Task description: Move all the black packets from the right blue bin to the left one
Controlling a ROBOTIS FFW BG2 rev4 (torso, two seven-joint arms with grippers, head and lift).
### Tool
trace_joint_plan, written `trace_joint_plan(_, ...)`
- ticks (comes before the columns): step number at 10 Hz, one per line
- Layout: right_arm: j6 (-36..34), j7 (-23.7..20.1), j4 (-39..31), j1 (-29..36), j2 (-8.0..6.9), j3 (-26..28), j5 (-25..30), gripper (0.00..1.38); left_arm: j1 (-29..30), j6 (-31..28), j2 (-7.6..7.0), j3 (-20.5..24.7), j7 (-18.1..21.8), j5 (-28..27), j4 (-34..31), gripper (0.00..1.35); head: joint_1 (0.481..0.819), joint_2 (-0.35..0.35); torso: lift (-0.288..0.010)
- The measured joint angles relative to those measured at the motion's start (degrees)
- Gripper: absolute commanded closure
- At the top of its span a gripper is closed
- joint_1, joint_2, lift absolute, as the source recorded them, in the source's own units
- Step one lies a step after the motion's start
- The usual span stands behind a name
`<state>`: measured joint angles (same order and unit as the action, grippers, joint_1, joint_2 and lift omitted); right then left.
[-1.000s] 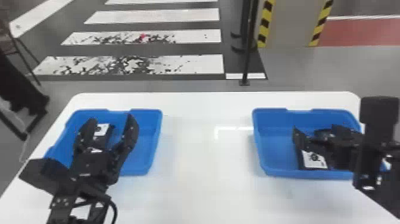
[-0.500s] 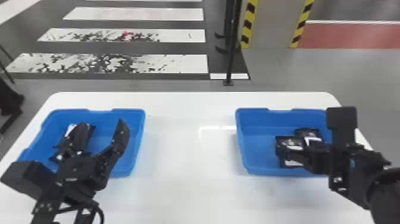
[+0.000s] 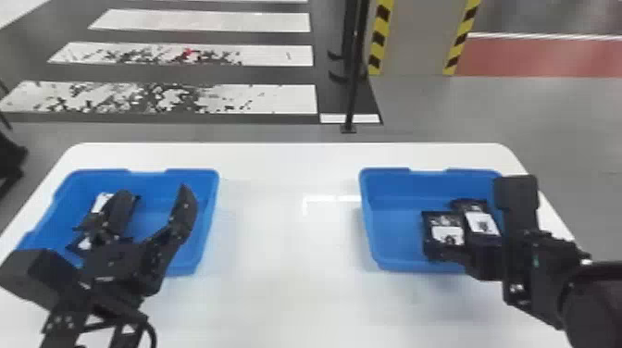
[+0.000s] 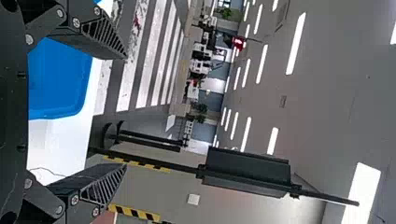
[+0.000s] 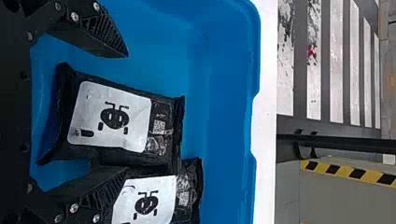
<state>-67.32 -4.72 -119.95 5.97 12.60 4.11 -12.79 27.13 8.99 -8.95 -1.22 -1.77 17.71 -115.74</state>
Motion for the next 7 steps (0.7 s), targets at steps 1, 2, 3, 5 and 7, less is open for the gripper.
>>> trace_joint_plan(1,-0.3,0.4,0.0,-0.1,-0.07,0.0,-0.1,0.22,0.0,0.1,-0.01,0.0,0.0,0.0,0.0,0.25,0.695,-0.03,-0.168)
trace_joint_plan(2,-1.5,0.7,0.4,-0.5,-0.1,0.0,-0.3,0.28,0.0,0.0,-0.01,0.1,0.0,0.1,0.0,0.26,0.695,-0.031,-0.168)
trace_joint_plan(3,-2.4,0.7,1.3,-1.1,-0.07,0.0,-0.5,0.42,0.0,0.1,-0.01,0.1,0.0,0.1,0.0,0.26,0.695,-0.031,-0.168)
trace_joint_plan(5,-3.1,0.6,2.3,-2.0,-0.07,0.0,-1.5,1.05,0.0,0.0,-0.01,0.2,0.0,0.1,0.0,0.28,0.695,-0.027,-0.168)
trace_joint_plan(7,-1.9,0.7,2.4,-1.8,-0.07,0.0,-3.1,1.1,0.1,0.0,-0.01,0.2,0.0,0.1,0.1,0.28,0.695,-0.016,-0.168)
